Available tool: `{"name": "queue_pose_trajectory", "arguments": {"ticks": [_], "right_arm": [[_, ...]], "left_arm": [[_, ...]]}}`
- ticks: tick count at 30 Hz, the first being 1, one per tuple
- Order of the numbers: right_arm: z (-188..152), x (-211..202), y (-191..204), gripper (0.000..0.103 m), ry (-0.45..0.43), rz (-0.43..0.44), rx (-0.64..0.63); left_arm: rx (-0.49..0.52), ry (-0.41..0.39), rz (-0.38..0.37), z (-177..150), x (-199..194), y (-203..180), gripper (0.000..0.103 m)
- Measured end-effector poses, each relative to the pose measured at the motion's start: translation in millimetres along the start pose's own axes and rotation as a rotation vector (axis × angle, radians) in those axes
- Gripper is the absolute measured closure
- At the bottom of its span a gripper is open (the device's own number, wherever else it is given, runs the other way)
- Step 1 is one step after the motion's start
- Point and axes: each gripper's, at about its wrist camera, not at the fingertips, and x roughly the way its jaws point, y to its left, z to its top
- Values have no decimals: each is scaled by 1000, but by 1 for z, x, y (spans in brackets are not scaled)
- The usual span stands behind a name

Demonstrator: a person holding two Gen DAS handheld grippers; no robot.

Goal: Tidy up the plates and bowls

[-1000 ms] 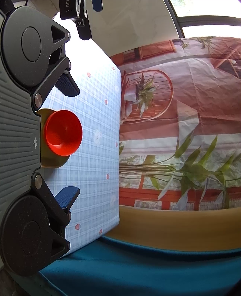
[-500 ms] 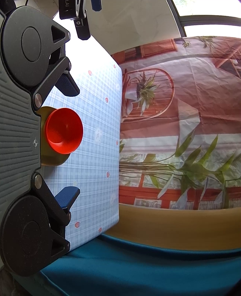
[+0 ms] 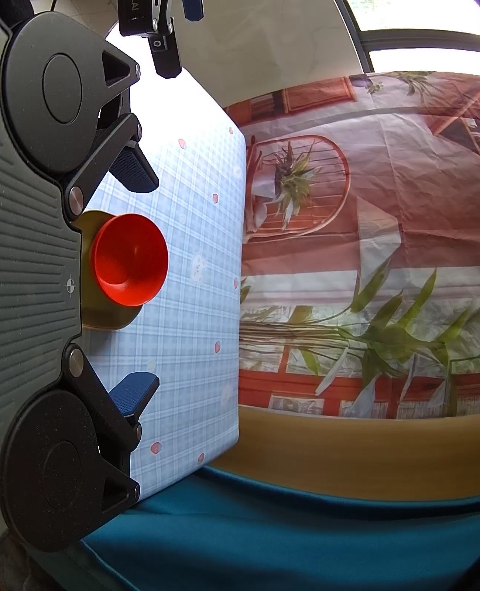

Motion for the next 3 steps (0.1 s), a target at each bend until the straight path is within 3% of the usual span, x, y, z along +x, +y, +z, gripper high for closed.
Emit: {"name": "queue_pose_trajectory", "arguments": {"ticks": [3], "right_arm": [[0, 1, -1, 0, 2, -1, -1]], "left_arm": [[-8, 8, -4, 0, 2, 2, 0]]}}
